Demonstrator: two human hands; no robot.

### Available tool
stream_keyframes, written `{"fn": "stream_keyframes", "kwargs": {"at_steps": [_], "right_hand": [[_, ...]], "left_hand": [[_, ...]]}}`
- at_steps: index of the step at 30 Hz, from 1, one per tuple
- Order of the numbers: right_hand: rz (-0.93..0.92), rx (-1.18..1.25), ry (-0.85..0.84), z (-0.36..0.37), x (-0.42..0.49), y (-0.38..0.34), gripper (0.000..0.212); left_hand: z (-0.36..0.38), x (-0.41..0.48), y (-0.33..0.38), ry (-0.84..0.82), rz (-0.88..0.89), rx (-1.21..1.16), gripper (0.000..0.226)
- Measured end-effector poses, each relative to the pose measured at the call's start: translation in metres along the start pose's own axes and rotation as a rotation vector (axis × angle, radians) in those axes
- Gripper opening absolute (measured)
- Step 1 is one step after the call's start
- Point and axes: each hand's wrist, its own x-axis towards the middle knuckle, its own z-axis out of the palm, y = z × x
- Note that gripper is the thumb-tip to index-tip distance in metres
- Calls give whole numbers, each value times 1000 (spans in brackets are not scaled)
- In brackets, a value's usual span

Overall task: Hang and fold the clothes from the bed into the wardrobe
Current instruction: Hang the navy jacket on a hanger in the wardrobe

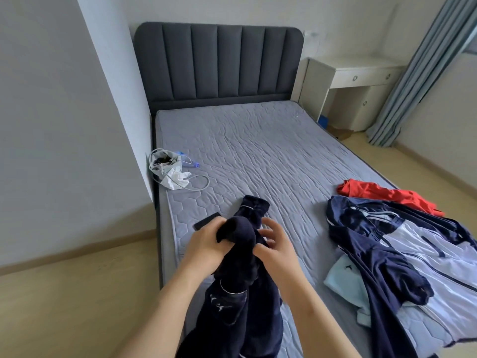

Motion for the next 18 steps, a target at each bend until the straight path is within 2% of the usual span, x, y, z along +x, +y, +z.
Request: {"fn": "stream_keyframes", "kwargs": {"at_steps": [3, 7, 9, 11, 13, 17, 18], "right_hand": [[-60, -53, -75, -4, -1, 0, 54], [-105, -32, -171, 1, -4, 1, 60], [-123, -87, -125, 4, -2, -3, 51], [-122, -48, -19, 3, 1, -9, 34], [-112, 100, 41, 4, 0, -17, 29], [-121, 297, 1, 20, 0, -37, 31], [-128, 315, -24, 27, 1, -41, 33]], "left_hand": [[-4, -2, 10, 29, 85, 14, 12], [-9, -5, 20, 66, 134, 118, 5], [-10, -7, 22, 82, 153, 103, 8], [-15, -10, 22, 81, 176, 60, 18], [-24, -14, 21, 30, 181, -25, 21], [-38, -28, 14, -10, 139, -258, 21], [-40, -32, 8, 3, 124, -336, 27]]}}
